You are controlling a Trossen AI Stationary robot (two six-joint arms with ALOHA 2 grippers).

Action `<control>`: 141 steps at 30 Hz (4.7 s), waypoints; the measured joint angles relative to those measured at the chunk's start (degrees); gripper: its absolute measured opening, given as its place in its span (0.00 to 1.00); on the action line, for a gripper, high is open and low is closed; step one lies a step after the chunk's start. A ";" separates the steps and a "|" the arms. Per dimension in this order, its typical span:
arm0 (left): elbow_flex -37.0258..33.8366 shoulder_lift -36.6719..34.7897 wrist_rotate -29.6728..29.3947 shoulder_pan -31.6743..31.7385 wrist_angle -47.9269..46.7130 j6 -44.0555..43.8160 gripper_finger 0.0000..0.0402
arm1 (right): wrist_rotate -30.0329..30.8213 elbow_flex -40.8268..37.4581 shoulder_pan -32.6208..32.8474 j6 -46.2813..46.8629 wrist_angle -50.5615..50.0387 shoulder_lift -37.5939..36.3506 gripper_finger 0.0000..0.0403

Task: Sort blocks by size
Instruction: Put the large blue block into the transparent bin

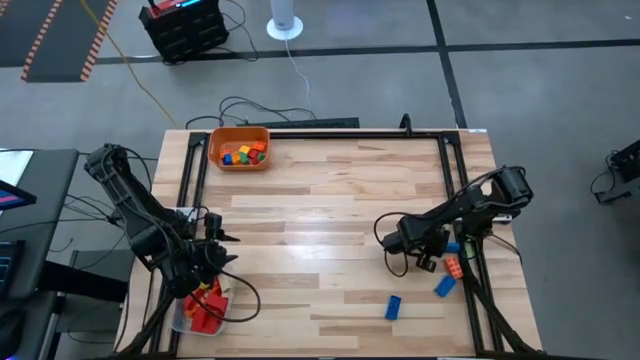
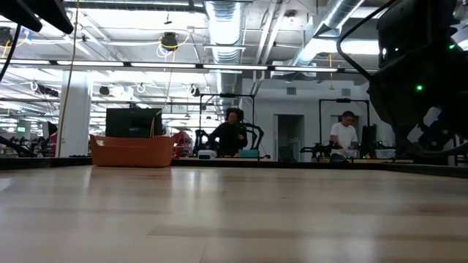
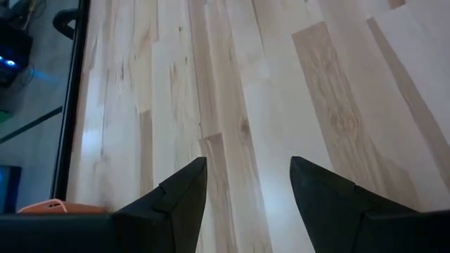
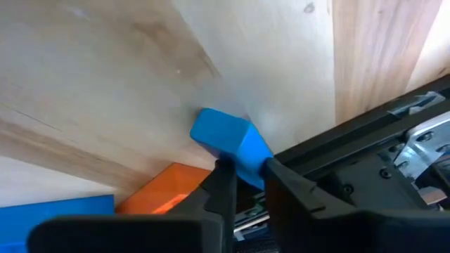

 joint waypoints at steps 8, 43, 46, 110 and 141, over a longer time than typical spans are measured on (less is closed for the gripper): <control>0.00 0.00 0.76 -0.02 -0.91 -0.33 0.49 | 0.02 -0.08 0.02 1.22 0.82 -0.02 0.24; 0.00 0.00 3.28 -0.02 -1.46 -2.61 0.49 | 5.35 5.81 1.88 11.97 4.47 -0.17 0.72; 0.00 0.00 3.28 -0.02 -1.51 -2.61 0.49 | 4.32 4.03 1.19 11.22 5.93 -0.44 0.70; -0.11 0.77 15.45 20.17 34.40 23.89 0.46 | 23.07 37.93 -0.37 -55.46 115.85 18.43 0.20; -5.28 -2.99 44.43 -7.47 -4.79 -34.93 0.09 | 35.98 37.88 4.78 -30.12 72.40 10.49 0.63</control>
